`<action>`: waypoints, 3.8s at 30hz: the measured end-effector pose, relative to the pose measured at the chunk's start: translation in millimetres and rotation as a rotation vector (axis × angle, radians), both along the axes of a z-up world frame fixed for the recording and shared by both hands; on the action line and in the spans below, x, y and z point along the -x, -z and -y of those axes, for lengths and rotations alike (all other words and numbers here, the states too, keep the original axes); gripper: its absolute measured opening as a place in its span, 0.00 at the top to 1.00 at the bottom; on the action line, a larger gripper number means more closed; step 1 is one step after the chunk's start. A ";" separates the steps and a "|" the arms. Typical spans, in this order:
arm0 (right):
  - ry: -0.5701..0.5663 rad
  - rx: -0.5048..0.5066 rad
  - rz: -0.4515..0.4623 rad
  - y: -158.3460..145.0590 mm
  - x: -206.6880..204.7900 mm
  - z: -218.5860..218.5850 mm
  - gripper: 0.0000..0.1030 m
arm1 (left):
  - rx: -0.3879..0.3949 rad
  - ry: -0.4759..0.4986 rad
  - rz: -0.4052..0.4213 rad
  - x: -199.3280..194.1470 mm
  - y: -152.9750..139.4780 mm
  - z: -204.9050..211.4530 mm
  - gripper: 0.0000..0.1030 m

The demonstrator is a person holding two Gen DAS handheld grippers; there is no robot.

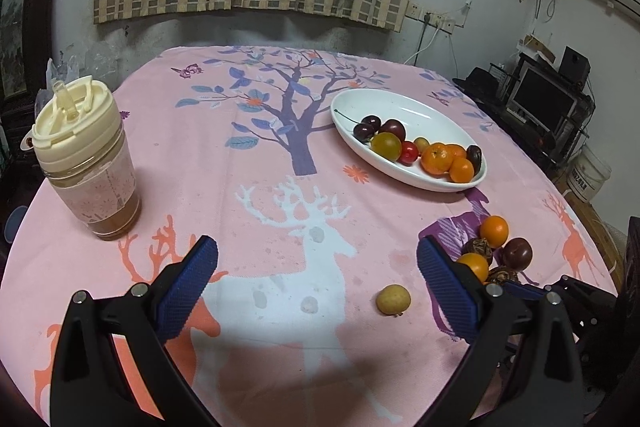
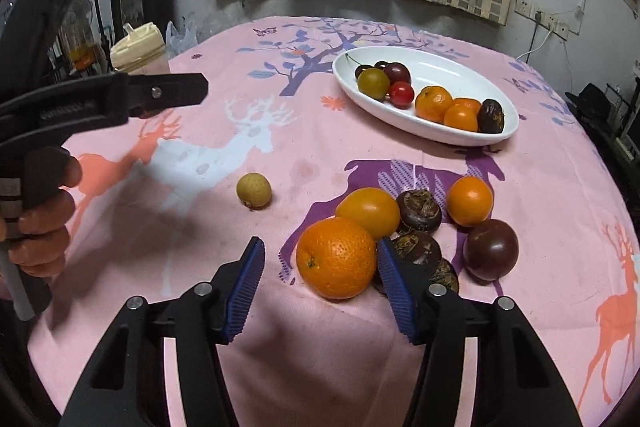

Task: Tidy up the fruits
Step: 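Grasp an orange with the right tool while the left tool grasps a small yellow-green fruit, then place the orange on the plate with the right tool while the left tool places its fruit, then grasp a dark red plum with the right tool while the left tool grasps an orange tomato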

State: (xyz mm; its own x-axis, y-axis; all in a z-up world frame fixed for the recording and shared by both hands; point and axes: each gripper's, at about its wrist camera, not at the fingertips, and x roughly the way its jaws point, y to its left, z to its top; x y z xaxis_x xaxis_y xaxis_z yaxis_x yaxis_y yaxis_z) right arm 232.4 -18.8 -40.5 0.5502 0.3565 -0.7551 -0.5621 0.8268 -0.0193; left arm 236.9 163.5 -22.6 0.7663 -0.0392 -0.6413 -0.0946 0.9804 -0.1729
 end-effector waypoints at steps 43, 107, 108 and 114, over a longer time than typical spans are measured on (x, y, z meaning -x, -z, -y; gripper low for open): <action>0.111 -0.149 0.042 -34.9 8.9 65.0 0.58 | -0.128 0.311 -0.191 -25.9 60.3 76.2 0.74; 0.086 -0.209 -0.162 9.4 -87.9 119.1 0.40 | -0.034 0.000 -0.125 -59.4 26.5 58.8 0.05; 0.084 -0.205 -0.164 10.1 -87.3 118.3 0.41 | -0.025 0.000 -0.126 -59.2 26.6 57.9 0.05; 0.080 -0.193 -0.183 13.4 -88.9 116.4 0.49 | -0.022 0.002 -0.118 -58.0 24.3 57.8 0.05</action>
State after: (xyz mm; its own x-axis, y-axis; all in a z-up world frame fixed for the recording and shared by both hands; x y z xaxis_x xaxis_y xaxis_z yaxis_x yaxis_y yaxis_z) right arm 321.4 -135.2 -53.9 0.4430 0.4646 -0.7667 -0.4747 0.8471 0.2391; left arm 294.9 105.7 -46.9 0.6855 -0.0262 -0.7276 -0.1106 0.9840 -0.1396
